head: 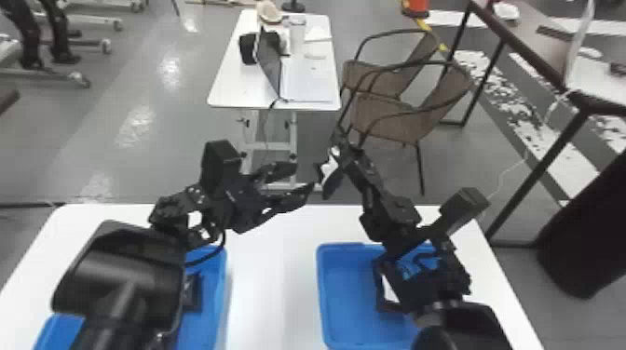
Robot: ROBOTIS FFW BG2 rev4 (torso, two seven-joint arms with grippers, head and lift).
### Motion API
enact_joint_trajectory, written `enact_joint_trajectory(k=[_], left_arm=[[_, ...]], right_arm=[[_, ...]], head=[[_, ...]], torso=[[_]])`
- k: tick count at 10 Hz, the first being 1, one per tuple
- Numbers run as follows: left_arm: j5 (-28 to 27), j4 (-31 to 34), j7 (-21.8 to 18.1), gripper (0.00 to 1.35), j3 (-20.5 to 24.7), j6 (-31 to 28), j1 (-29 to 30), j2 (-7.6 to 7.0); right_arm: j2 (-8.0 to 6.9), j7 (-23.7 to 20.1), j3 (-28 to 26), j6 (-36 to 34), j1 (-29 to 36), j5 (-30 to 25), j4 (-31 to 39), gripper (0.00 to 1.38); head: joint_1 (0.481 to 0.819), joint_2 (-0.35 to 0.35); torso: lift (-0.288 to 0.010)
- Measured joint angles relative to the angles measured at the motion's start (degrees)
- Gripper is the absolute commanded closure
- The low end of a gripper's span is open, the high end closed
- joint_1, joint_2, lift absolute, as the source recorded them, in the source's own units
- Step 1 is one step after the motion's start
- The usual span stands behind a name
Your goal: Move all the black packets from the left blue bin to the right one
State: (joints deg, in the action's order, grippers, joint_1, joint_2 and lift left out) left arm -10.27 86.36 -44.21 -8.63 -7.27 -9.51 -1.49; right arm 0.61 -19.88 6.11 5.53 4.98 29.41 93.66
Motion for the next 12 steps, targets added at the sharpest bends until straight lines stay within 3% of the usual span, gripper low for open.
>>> enact_joint_trajectory(k=[1, 3, 6, 12], left_arm=[[0.37, 0.98, -0.08, 0.15, 2.86, 0.23, 1.82, 0.09], [0.37, 4.59, -0.08, 0.00, 9.08, -0.08, 5.69, 0.10], [1.19, 9.31, 1.95, 0.00, 16.08, -1.34, 11.09, 0.18], [4.93, 10.36, 2.84, 0.00, 18.16, -3.10, 14.09, -0.63]], right_arm=[[0.05, 0.50, -1.87, -0.24, 1.51, 0.09, 1.07, 1.28], [0.16, 1.60, -5.12, -1.47, 4.99, 0.44, 2.38, 1.28], [0.16, 1.79, -8.60, -4.11, 9.28, 3.28, 1.28, 1.28], [0.67, 0.07, -10.59, -12.01, 10.72, 12.94, -8.11, 1.28]], head=[[0.695, -0.097], [0.695, -0.080], [0.695, -0.040], [0.695, -0.012]], torso=[[0.000], [0.000], [0.000], [0.000]])
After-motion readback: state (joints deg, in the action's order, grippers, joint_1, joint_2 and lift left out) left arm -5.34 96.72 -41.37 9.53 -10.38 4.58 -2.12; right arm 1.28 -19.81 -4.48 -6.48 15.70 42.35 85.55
